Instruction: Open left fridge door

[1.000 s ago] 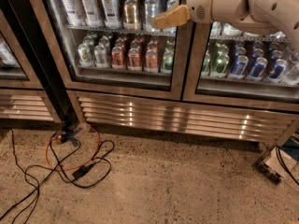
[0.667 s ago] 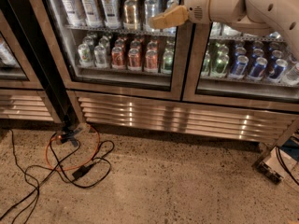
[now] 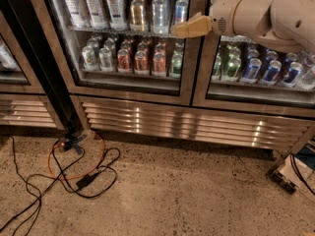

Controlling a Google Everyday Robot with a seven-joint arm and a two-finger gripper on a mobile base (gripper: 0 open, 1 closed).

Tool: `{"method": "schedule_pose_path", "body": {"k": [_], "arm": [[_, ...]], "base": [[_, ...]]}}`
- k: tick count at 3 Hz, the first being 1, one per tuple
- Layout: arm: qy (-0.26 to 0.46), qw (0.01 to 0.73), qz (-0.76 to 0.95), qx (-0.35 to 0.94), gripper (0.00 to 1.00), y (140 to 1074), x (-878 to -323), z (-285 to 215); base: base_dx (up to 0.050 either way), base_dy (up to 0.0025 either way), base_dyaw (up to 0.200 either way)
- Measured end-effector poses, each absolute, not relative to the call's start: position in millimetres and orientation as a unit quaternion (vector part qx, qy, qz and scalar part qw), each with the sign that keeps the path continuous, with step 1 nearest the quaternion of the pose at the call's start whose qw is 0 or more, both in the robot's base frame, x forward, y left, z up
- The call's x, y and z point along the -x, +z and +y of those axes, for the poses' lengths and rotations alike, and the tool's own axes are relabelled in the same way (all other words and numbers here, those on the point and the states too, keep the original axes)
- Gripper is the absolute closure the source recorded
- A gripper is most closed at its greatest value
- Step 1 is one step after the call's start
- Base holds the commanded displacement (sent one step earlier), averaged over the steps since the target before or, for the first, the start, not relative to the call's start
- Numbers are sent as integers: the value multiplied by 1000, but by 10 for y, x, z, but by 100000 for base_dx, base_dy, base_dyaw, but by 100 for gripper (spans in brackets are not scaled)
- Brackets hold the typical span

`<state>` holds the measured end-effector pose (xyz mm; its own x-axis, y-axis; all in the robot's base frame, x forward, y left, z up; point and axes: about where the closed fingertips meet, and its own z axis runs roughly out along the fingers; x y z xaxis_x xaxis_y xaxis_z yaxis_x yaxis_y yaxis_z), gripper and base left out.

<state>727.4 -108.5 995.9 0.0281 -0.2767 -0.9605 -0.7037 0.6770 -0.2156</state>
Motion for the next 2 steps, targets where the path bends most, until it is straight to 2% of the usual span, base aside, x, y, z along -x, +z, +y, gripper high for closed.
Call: {"method": "schedule_pose_path", "body": {"k": [1,2], "arm": [[132,612,694,356,0,9776,-7373,-1348],[132,612,694,356,0,9775,-7374,-1346]], "base": [[0,0,0],[4090,-233,-11412]]}}
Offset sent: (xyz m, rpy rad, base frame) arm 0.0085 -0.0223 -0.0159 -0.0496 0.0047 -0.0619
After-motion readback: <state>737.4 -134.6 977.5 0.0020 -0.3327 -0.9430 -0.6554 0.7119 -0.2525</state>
